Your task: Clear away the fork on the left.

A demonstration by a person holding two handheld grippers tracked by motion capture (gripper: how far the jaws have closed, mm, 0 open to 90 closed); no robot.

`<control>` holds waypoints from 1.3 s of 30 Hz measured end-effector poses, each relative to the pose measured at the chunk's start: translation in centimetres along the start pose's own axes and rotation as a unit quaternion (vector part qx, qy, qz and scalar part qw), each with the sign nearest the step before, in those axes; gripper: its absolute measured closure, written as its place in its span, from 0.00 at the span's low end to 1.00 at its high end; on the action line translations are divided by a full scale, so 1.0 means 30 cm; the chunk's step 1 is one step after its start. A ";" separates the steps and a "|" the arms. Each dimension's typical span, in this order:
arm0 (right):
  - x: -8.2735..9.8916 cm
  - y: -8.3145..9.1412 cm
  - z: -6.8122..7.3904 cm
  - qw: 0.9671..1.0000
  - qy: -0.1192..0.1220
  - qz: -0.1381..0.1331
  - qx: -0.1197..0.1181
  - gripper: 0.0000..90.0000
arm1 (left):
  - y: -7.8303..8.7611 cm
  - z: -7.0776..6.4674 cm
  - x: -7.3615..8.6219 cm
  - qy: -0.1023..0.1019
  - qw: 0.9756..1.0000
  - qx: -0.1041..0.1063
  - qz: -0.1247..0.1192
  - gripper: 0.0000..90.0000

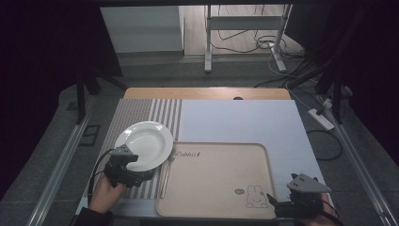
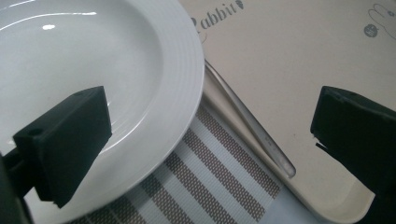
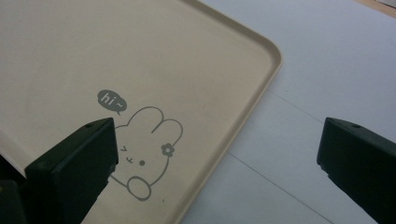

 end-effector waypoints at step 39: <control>0.002 -0.002 -0.005 1.000 -0.006 0.003 0.006 0.00 | 0.114 0.027 0.133 0.044 0.999 -0.008 -0.025 0.00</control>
Point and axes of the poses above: each handheld gripper's, and its own axes: y roughly backward along the jaws, x roughly out of its underside, z roughly to its left, the point moved 10 cm from there along -y, roughly forward along the jaws, and after that the axes turned 5 degrees about y, right-handed, at the moved point
